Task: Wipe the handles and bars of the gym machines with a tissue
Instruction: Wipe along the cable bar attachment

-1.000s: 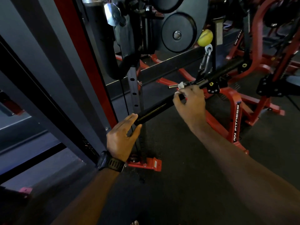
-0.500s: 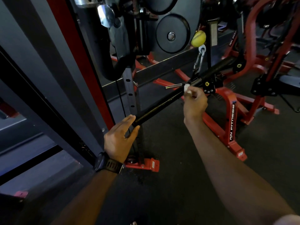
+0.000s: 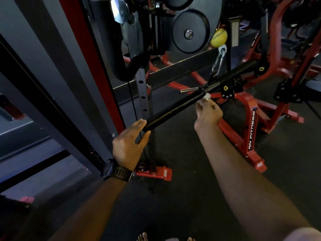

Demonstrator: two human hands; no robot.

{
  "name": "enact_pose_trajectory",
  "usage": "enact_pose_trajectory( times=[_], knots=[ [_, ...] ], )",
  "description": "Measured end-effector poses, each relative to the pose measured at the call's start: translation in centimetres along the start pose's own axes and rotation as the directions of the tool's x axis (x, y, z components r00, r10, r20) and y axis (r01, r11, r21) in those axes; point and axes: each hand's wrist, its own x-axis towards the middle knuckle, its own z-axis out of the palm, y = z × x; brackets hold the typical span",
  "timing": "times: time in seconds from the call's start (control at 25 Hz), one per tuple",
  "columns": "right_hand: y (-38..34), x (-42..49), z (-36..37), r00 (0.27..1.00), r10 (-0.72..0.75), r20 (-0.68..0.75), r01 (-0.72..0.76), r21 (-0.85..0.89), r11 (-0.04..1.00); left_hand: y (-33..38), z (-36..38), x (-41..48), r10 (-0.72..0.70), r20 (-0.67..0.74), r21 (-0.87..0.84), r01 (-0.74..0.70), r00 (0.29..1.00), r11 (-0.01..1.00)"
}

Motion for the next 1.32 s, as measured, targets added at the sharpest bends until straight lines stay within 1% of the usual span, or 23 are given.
enact_pose_trajectory(
  times=[0.08, 0.16, 0.32, 0.4, 0.48, 0.56, 0.64, 0.76, 0.88, 0.96, 1.08, 1.16, 1.32],
  knots=[
    [-0.1, -0.1, 0.0, 0.999, 0.027, -0.026, -0.026, 0.045, 0.999, 0.2, 0.2, -0.4, 0.010, 0.001, 0.018, -0.010, 1.000, 1.000],
    [0.3, -1.2, 0.1, 0.998, 0.058, 0.015, -0.059, 0.055, 0.997, 0.2, 0.1, -0.3, -0.004, -0.022, 0.013, 0.004, 1.000, 1.000],
    [1.2, -2.7, -0.8, 0.998, 0.020, 0.054, -0.022, 0.030, 0.999, -0.1, 0.1, -0.3, 0.007, -0.019, 0.029, -0.007, 1.000, 1.000],
    [1.2, -3.5, -0.6, 0.994, 0.047, 0.096, -0.051, 0.034, 0.998, -0.2, 0.0, 0.0, 0.004, -0.038, 0.023, -0.003, 0.999, 1.000],
    [1.4, -4.1, -0.4, 0.997, 0.054, 0.052, -0.057, 0.060, 0.997, -0.4, 0.2, 0.1, 0.010, -0.008, 0.026, -0.009, 1.000, 1.000],
    [1.8, -4.9, -0.6, 0.995, 0.061, 0.078, -0.066, 0.066, 0.996, -0.3, 0.2, -0.2, 0.017, -0.006, 0.039, -0.016, 1.000, 0.999],
    [2.3, -5.9, -0.7, 0.989, 0.061, 0.135, -0.068, 0.048, 0.997, -0.2, 0.1, -0.2, -0.004, -0.032, 0.027, 0.005, 0.999, 1.000],
    [2.7, -5.8, -1.1, 0.995, 0.013, 0.103, -0.013, -0.003, 1.000, 0.0, 0.3, -0.3, 0.008, 0.002, 0.018, -0.008, 1.000, 1.000],
    [2.9, -6.6, -1.0, 0.989, 0.074, 0.125, -0.071, -0.029, 0.997, 0.1, 0.2, 0.0, 0.004, -0.031, 0.023, -0.003, 1.000, 1.000],
    [3.9, -7.2, -1.5, 0.991, 0.068, 0.112, -0.065, -0.030, 0.997, -0.1, 0.2, 0.0, 0.007, -0.004, 0.005, -0.007, 1.000, 1.000],
    [4.3, -8.4, -1.1, 0.982, 0.096, 0.165, -0.092, -0.031, 0.995, 0.2, 0.0, 0.0, -0.006, -0.022, -0.005, 0.006, 1.000, 1.000],
    [4.8, -8.5, -1.3, 0.987, 0.078, 0.137, -0.074, -0.038, 0.997, 0.0, -0.2, 0.3, -0.005, -0.003, -0.014, 0.005, 1.000, 1.000],
    [5.2, -10.5, -1.2, 0.953, 0.160, 0.256, -0.137, -0.107, 0.985, -0.1, -0.6, 0.4, -0.010, -0.029, -0.005, 0.010, 1.000, 1.000]
  ],
)
